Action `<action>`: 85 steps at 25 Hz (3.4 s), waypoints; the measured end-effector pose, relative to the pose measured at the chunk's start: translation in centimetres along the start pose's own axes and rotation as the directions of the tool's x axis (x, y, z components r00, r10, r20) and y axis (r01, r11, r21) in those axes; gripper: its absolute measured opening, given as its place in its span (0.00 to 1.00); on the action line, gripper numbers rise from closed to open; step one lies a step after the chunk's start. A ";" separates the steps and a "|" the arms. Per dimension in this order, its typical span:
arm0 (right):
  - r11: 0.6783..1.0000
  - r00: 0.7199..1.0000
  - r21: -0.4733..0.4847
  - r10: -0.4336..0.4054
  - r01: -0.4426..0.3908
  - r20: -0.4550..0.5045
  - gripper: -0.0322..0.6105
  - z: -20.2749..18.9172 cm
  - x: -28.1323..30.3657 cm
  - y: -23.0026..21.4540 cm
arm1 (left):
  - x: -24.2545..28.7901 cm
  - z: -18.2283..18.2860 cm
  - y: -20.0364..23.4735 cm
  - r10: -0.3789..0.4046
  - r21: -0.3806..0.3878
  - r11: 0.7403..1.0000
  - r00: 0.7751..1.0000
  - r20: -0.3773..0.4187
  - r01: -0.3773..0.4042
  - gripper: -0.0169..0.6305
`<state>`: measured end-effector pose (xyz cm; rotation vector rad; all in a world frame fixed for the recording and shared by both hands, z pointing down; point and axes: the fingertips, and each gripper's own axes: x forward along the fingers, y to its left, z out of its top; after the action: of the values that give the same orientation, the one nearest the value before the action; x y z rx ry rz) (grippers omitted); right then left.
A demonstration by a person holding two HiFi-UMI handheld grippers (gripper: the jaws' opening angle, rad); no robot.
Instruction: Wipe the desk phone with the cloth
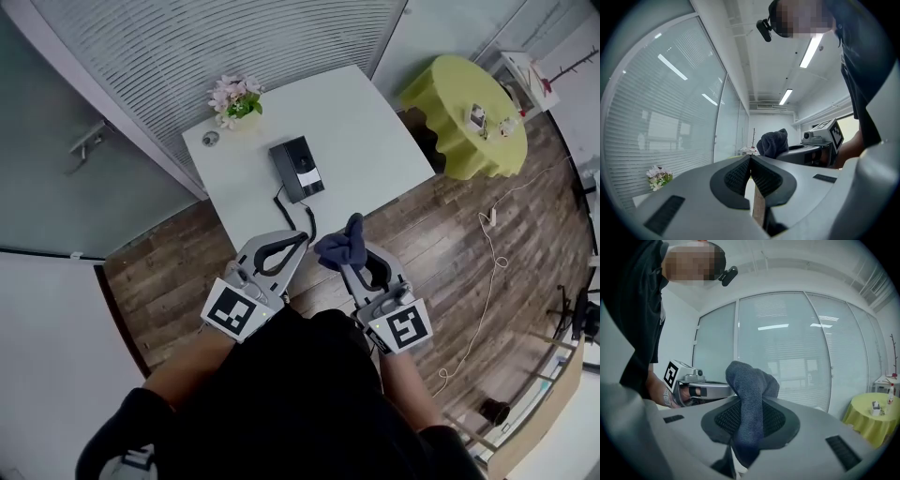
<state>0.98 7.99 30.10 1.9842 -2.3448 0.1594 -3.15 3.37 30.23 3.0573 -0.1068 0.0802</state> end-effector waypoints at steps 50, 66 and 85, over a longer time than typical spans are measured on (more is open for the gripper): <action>0.641 0.756 -0.419 0.440 -0.642 -0.486 0.20 -18.3 28.7 -18.0 | 12.1 -14.7 22.5 0.703 -0.038 0.685 0.673 -0.229 -0.728 0.04; 0.586 0.737 -0.477 0.357 -0.655 -0.573 0.20 -25.6 32.8 -17.7 | 12.2 -19.2 25.1 0.684 -0.070 0.686 0.675 -0.276 -0.724 0.04; 0.570 0.736 -0.492 0.349 -0.658 -0.581 0.20 -27.5 30.4 -17.0 | 12.4 -21.4 24.2 0.664 -0.088 0.696 0.685 -0.300 -0.713 0.04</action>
<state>12.25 -21.18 61.55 0.7756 -2.1550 -0.2038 6.36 -19.75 54.17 2.5863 -1.1790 0.4619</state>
